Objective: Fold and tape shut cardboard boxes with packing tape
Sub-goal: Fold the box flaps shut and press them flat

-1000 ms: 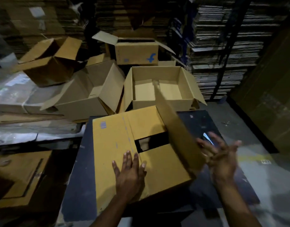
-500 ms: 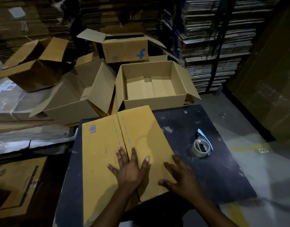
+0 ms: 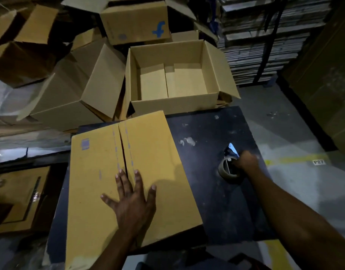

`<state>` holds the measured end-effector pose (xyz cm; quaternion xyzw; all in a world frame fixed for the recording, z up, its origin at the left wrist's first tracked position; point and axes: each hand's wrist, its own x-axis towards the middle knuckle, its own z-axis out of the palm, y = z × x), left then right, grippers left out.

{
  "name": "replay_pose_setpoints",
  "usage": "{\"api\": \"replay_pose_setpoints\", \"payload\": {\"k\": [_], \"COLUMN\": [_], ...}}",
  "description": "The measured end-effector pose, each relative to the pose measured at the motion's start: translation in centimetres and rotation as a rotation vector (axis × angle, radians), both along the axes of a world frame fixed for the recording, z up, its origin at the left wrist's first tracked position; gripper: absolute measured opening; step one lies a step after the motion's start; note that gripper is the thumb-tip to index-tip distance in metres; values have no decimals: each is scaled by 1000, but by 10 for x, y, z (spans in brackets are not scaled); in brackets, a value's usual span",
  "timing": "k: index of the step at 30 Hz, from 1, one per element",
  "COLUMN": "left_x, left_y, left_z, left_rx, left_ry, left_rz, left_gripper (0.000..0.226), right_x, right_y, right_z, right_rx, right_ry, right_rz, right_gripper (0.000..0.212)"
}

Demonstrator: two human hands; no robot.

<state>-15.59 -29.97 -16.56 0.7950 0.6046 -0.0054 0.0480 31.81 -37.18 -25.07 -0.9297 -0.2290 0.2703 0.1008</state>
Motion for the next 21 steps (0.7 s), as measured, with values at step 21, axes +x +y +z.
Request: {"api": "replay_pose_setpoints", "payload": {"k": [21], "left_x": [-28], "left_y": [28], "left_z": [186], "left_rx": [-499], "left_ry": [-1443], "left_rz": [320], "left_gripper": [45], "right_x": [-291], "right_y": [56], "right_z": [271], "right_rx": [970], "right_ry": [-36], "right_rz": [776], "right_gripper": [90]}}
